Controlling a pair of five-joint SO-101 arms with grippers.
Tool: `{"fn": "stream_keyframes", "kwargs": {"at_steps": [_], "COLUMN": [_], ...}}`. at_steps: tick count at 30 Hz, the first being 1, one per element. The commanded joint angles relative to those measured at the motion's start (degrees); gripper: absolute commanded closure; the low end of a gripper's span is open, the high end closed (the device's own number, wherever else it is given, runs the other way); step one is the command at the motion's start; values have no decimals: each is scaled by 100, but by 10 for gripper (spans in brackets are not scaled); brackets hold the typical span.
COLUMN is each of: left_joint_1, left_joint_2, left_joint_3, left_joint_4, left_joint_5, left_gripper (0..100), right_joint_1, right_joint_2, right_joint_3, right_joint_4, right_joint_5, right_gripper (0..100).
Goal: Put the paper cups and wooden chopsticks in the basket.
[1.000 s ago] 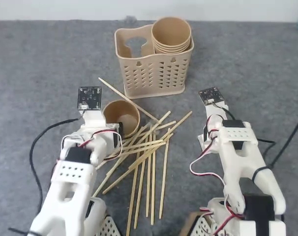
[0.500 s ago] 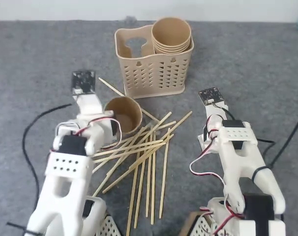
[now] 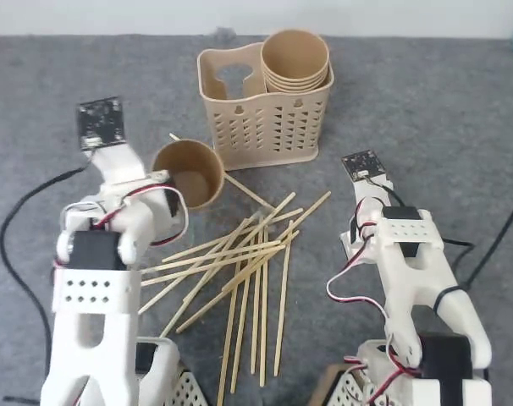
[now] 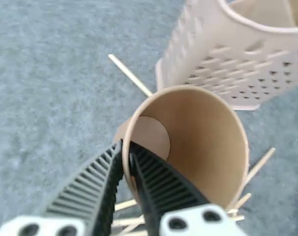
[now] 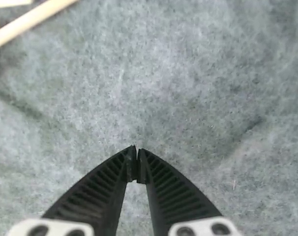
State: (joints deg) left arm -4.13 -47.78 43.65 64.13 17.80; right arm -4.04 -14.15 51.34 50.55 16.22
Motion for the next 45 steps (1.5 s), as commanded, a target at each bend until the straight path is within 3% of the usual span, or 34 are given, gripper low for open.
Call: {"fn": "stream_keyframes", "kwargs": {"at_steps": [1,5,10,17,21,28,32,38,45], "left_joint_1": [-273,-598,-747,-308,378,712,1310,1609,1618], "left_joint_2": [-176,-176,-185,-668,-1284,-1547,-993,70,1978], "left_joint_3": [-479,-620,-611,-1077,-1666,-2308,-2237,-2255,-3257], "left_joint_4": [615,897,932,897,826,-818,-1653,-3095,-3534], "left_joint_5": [62,-18,-800,-571,193,1486,1415,1002,1011], "left_gripper": [988,988,988,988,988,988,988,988,988], "right_joint_1": [-4,-4,-4,-13,-22,-22,-40,-57,-57], "right_joint_2": [-31,-31,-31,-31,-31,-31,-31,-31,-31], "right_joint_3": [-26,-26,-26,-26,-26,-26,-26,-26,-44], "right_joint_4": [31,31,31,31,22,22,4,-4,-13], "right_joint_5": [79,79,79,79,79,70,62,70,79], "right_gripper": [991,991,991,991,991,991,991,991,991]}}
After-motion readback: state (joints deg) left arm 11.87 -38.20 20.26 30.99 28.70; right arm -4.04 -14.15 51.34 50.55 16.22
